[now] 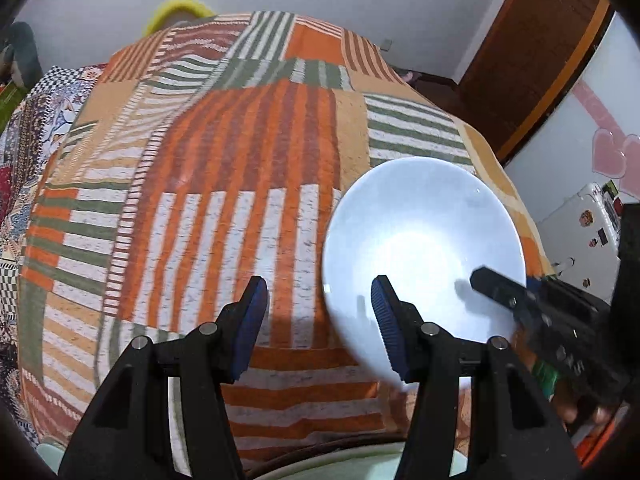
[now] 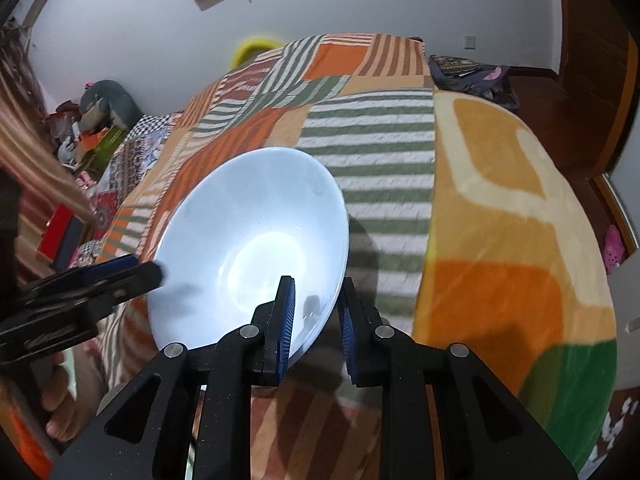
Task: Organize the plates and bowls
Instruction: 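Lift the white bowl with both grippers and carry it to the nested bowls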
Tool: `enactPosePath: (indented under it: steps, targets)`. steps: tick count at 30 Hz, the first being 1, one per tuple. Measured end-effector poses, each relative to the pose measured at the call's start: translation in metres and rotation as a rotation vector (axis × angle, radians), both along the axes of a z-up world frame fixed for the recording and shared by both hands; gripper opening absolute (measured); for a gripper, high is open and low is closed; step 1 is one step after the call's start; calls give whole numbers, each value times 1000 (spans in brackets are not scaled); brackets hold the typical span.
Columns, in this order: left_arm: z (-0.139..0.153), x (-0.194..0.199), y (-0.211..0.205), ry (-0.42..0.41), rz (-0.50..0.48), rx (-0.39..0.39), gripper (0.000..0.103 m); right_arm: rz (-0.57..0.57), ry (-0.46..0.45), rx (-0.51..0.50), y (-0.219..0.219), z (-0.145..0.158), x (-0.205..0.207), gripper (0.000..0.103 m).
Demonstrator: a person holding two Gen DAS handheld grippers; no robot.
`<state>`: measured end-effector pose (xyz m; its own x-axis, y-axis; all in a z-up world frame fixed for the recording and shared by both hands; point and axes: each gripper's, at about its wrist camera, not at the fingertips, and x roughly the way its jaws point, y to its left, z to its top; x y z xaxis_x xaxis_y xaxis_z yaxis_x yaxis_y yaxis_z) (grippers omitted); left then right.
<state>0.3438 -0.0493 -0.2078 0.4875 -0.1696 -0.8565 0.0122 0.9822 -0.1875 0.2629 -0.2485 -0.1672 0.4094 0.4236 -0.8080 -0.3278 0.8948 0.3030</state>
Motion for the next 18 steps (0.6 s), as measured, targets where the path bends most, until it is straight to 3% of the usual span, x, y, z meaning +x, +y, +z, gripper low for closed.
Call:
enactPosePath:
  steps: [2,4,6,10,18]
  targets:
    - [-5,3,-6,8,-18,3,42,6,-6,-8,4,-2,-2,20]
    - [-10,5,-10,23,-40,1,24,0,-5,-10,5,-4,-2,20]
    - [-13,6,-14,25,-55,0,18,-14,8,1,5,-7,3,20]
    - [-11,0,-18,6,-60,38,14,-35,21,8,6,-6,2,20]
    - [6,-19,-11,1,-65,1,13,-39,15,9,8,4,-10,20]
